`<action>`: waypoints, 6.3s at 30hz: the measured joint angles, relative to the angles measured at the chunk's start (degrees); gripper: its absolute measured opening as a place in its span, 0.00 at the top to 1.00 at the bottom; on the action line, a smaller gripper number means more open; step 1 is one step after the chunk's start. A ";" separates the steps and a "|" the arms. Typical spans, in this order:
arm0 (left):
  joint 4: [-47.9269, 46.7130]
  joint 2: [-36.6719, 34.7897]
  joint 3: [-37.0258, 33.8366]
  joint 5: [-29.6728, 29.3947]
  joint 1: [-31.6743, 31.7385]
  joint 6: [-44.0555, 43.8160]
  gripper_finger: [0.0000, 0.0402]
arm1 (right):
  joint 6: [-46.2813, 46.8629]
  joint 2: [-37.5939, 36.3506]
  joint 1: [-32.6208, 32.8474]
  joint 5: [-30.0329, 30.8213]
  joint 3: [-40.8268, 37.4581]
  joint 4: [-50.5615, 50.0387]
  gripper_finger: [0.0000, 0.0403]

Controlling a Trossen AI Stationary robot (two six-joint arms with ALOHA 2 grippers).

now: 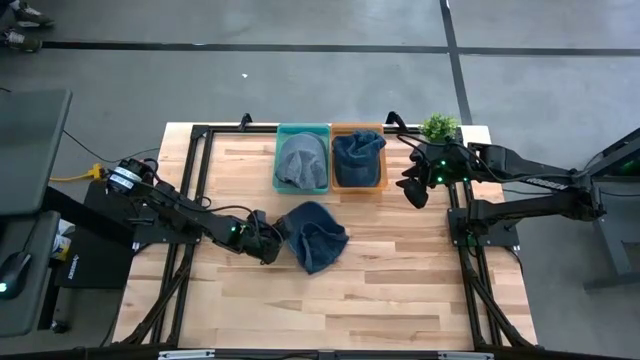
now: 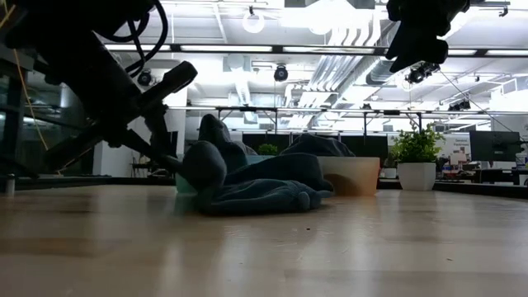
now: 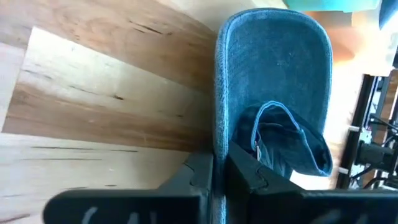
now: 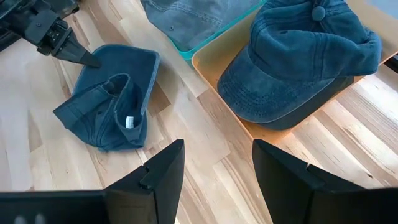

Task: Pick & Place hat
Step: Put the black cap into the orange bin

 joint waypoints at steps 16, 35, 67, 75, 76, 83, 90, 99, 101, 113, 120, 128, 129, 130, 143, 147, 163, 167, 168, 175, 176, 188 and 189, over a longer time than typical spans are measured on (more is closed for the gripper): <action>11.90 -5.30 -0.04 -3.59 -0.02 20.55 0.98 | -1.09 -0.02 0.02 -3.80 0.02 0.95 0.54; 14.80 -21.19 -0.04 -9.22 0.00 44.93 0.98 | -0.99 -0.04 0.00 -6.78 0.02 8.22 0.54; 20.09 -21.79 5.64 2.25 11.23 89.06 0.98 | 1.00 2.97 2.56 -14.00 0.04 26.79 0.54; 15.25 -21.79 11.90 -0.72 11.23 114.07 0.98 | -0.10 2.97 2.60 -13.23 1.19 29.99 0.54; 14.69 -21.79 12.50 -1.31 11.23 116.14 0.98 | -0.54 2.97 2.60 -12.39 1.75 29.99 0.54; 14.22 -21.79 13.11 -6.34 11.23 130.76 0.98 | -4.69 3.08 3.54 -7.70 6.53 27.98 0.54; 16.25 -20.31 13.18 -8.18 11.23 136.85 0.99 | -14.29 5.69 11.33 4.33 12.66 24.99 0.54; 21.51 -17.07 13.75 -8.13 11.23 141.33 0.99 | -21.99 21.25 21.19 25.46 29.21 9.70 0.54; 21.35 -16.87 13.84 -8.13 11.23 141.40 0.99 | -21.84 24.76 22.21 27.37 33.85 6.44 0.54; 21.46 -16.88 14.08 -8.80 11.23 144.22 0.99 | -12.18 40.87 23.69 24.64 56.51 -9.93 0.54; 21.45 -16.90 14.08 -8.04 11.23 145.00 0.99 | -9.35 46.63 23.33 27.32 61.35 -14.63 0.54; 20.88 -16.90 14.05 -6.60 11.23 147.39 0.99 | -6.67 47.19 22.82 27.82 61.33 -17.73 0.56; 20.69 -16.90 14.05 -6.00 11.23 147.39 0.99 | -6.64 47.19 22.80 27.30 61.33 -17.75 0.57; 20.53 -16.90 14.04 -5.40 11.23 147.39 0.99 | -6.56 47.19 22.80 26.51 61.33 -17.73 0.59; 20.18 -16.90 13.97 -3.81 11.21 147.21 0.97 | -6.81 47.19 22.40 22.94 61.33 -18.28 0.96; 20.42 -16.92 13.97 -3.81 11.21 147.12 0.94 | -6.46 47.19 22.19 23.17 61.33 -18.21 0.98; 20.94 -16.97 13.99 -3.63 11.23 146.51 0.91 | -6.22 47.21 22.23 29.14 61.31 -23.91 0.99; 20.68 -18.45 13.99 -3.59 11.19 145.20 0.88 | -6.18 47.12 22.23 33.24 61.29 -27.00 0.99; 20.72 -18.99 14.01 -3.61 11.21 144.15 0.86 | -6.46 47.09 22.21 34.33 61.29 -27.06 0.99; 19.88 -22.72 14.03 -3.61 11.21 133.13 0.72 | -12.36 47.01 22.71 41.75 61.29 -27.06 0.99; 19.24 -23.42 14.03 -3.61 11.21 130.95 0.70 | -13.01 47.00 22.86 42.97 61.29 -27.10 0.99; -0.01 -30.94 13.96 -3.71 11.28 113.32 0.61 | -19.92 46.93 24.63 53.86 61.29 -33.24 0.99; -0.77 -31.34 13.41 -3.68 11.28 112.04 0.61 | -21.07 46.92 24.84 54.56 61.29 -33.46 0.99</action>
